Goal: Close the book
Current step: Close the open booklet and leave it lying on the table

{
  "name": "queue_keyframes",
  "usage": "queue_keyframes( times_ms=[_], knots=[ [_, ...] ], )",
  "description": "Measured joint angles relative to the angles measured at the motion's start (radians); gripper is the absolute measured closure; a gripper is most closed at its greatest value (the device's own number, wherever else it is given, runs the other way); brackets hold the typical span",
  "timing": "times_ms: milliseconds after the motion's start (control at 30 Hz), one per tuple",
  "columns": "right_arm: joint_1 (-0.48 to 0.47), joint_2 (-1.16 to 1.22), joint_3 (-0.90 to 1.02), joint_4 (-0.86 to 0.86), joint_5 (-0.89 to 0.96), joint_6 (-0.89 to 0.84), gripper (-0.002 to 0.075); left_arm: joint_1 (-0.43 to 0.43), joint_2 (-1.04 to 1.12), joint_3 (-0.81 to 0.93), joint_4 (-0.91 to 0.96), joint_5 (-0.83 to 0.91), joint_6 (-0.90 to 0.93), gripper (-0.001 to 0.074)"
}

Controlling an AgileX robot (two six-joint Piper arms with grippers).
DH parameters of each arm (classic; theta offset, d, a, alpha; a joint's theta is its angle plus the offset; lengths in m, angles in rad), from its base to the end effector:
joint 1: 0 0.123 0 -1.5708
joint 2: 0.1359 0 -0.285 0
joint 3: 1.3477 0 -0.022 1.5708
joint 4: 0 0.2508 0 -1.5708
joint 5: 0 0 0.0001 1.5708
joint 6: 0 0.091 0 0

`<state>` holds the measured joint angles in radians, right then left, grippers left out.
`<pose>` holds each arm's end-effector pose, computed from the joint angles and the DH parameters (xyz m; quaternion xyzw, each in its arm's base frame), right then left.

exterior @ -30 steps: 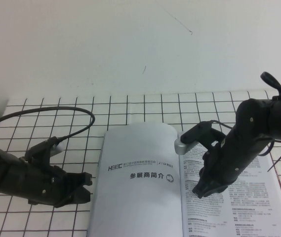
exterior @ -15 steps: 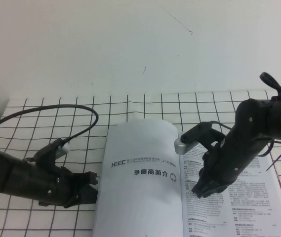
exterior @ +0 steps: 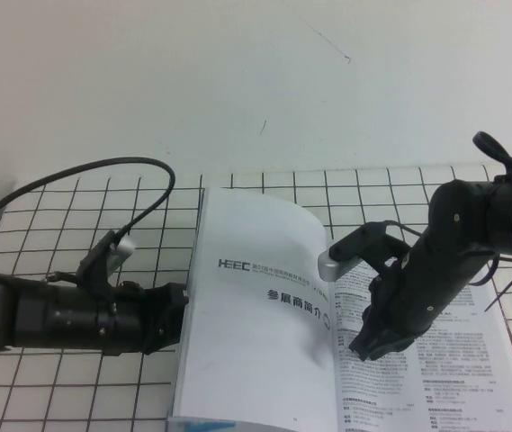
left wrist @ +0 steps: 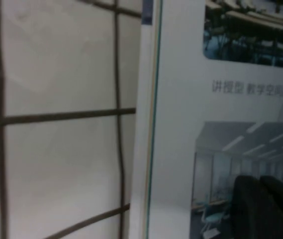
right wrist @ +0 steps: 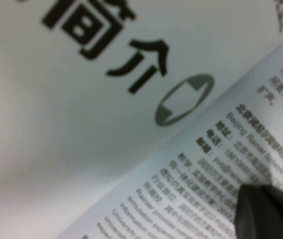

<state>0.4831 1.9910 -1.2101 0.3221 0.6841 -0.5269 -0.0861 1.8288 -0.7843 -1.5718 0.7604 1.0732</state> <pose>0.3250 0.1911 0.1346 -0.3756 0.9150 0.1107 0.0975 0.3032 -0.0892 0.1400 -0.0716 0.8893 -0.4197 0.1669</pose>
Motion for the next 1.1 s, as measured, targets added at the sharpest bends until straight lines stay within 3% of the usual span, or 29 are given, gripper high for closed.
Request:
queue_keyframes(
  times_ms=[233,467,867,1100],
  knots=[
    [0.000,0.002,-0.008,0.000,0.009,0.001,0.0729,-0.031,-0.060,0.000,-0.043,0.006,0.017,0.0738],
    [0.000,-0.010,-0.049,-0.039,0.068,0.016,0.0729,-0.153,-0.093,-0.060,-0.045,-0.007,0.008,0.0738],
    [0.000,-0.383,-0.096,-0.534,0.117,0.394,0.0729,-0.319,-0.100,-0.311,0.056,-0.005,-0.139,0.0738],
    [0.000,-0.620,-0.096,-0.602,0.141,0.445,0.0729,-0.384,-0.174,-0.479,0.190,0.010,-0.231,0.0738]
  ],
)
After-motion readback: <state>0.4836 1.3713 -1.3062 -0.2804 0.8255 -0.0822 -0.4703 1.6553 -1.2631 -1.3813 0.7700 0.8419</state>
